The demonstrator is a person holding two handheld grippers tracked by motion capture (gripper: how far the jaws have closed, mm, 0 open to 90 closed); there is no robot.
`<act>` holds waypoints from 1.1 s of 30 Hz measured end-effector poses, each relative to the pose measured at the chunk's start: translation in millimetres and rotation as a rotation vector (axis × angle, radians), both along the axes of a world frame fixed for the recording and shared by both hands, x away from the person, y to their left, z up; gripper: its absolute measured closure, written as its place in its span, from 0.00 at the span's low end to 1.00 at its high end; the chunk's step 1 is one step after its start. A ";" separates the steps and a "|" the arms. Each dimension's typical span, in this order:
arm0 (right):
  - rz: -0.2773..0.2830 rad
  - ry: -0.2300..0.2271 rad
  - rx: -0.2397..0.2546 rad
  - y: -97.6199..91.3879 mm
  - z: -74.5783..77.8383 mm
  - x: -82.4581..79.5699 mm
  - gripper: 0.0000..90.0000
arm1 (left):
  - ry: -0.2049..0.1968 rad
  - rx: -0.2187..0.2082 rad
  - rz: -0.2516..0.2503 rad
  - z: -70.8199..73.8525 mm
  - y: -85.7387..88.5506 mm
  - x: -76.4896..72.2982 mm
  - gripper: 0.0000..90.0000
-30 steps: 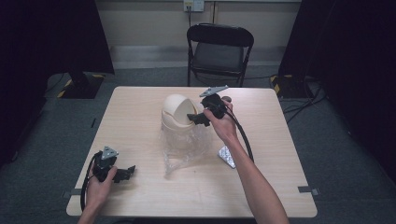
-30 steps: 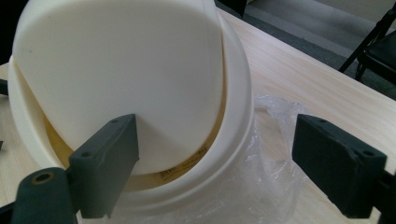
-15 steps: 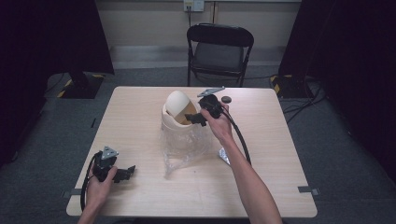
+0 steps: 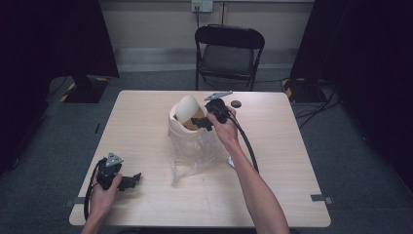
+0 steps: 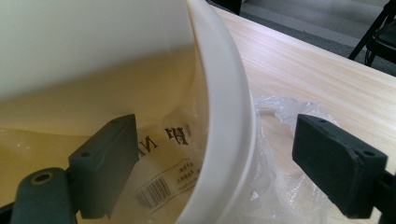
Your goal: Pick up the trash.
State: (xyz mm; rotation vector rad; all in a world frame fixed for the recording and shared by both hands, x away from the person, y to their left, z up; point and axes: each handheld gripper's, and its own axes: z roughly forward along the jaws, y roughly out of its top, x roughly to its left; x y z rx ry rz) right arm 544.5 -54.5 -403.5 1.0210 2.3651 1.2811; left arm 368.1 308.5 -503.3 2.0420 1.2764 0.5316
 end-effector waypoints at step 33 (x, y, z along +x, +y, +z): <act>-0.054 -0.077 0.046 -84.0 29.0 -65.5 0.15 | -0.001 -0.006 -0.004 -0.3 -0.9 -3.3 0.00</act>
